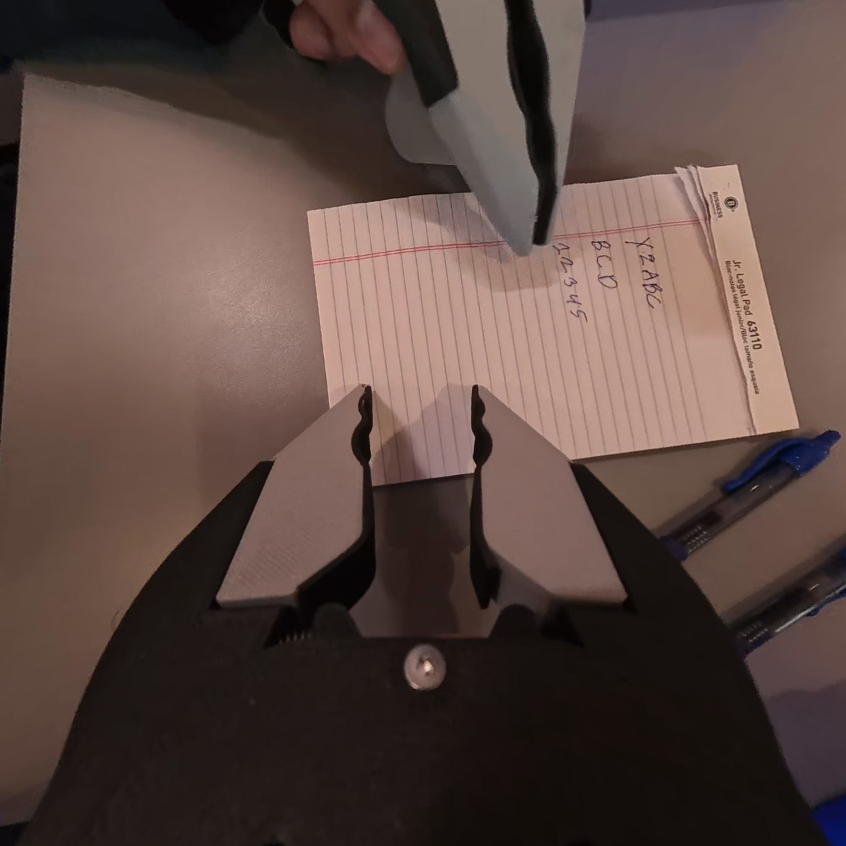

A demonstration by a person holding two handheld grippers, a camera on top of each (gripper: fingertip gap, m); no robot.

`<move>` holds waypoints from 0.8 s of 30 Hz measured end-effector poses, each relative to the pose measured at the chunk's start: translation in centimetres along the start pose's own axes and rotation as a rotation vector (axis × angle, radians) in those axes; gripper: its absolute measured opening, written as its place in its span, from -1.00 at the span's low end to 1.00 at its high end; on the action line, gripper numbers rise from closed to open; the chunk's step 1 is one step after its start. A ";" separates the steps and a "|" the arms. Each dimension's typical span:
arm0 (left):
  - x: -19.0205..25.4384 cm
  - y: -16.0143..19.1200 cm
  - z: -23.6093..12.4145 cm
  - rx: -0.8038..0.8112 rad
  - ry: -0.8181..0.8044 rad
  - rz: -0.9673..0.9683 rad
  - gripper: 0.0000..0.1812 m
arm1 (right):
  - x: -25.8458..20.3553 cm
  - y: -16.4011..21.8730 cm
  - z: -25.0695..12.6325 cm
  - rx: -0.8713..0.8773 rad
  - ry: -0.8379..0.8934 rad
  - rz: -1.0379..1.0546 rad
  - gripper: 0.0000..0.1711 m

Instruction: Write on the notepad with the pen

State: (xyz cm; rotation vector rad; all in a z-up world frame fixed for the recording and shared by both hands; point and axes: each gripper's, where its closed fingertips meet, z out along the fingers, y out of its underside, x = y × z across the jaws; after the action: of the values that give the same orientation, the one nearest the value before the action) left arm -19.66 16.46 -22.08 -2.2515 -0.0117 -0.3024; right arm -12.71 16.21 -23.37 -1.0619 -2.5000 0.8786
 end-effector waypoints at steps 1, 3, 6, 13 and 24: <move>0.6 -0.3 -0.4 0.008 0.028 -0.016 -0.95 | 0.0 0.0 0.0 0.007 0.000 0.000 -0.53; 1.7 -1.2 -1.5 0.045 0.064 -0.007 -0.96 | 0.1 0.0 0.0 0.006 0.003 0.009 -0.54; 2.3 -1.5 -2.7 0.043 0.073 0.014 -0.97 | 0.3 0.0 0.0 -0.013 0.017 0.010 -0.66; 2.5 0.8 -2.2 -0.026 0.089 0.038 -0.97 | 1.1 0.0 0.0 -0.006 0.048 0.025 -0.92; 1.2 0.9 -2.0 0.061 0.029 0.092 -0.96 | 0.3 -0.5 0.6 0.019 0.009 0.029 -0.29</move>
State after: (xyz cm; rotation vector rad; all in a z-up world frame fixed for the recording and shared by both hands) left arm -18.85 14.26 -21.31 -2.1799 0.0963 -0.2811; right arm -13.45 15.87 -23.51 -1.0958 -2.4701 0.9018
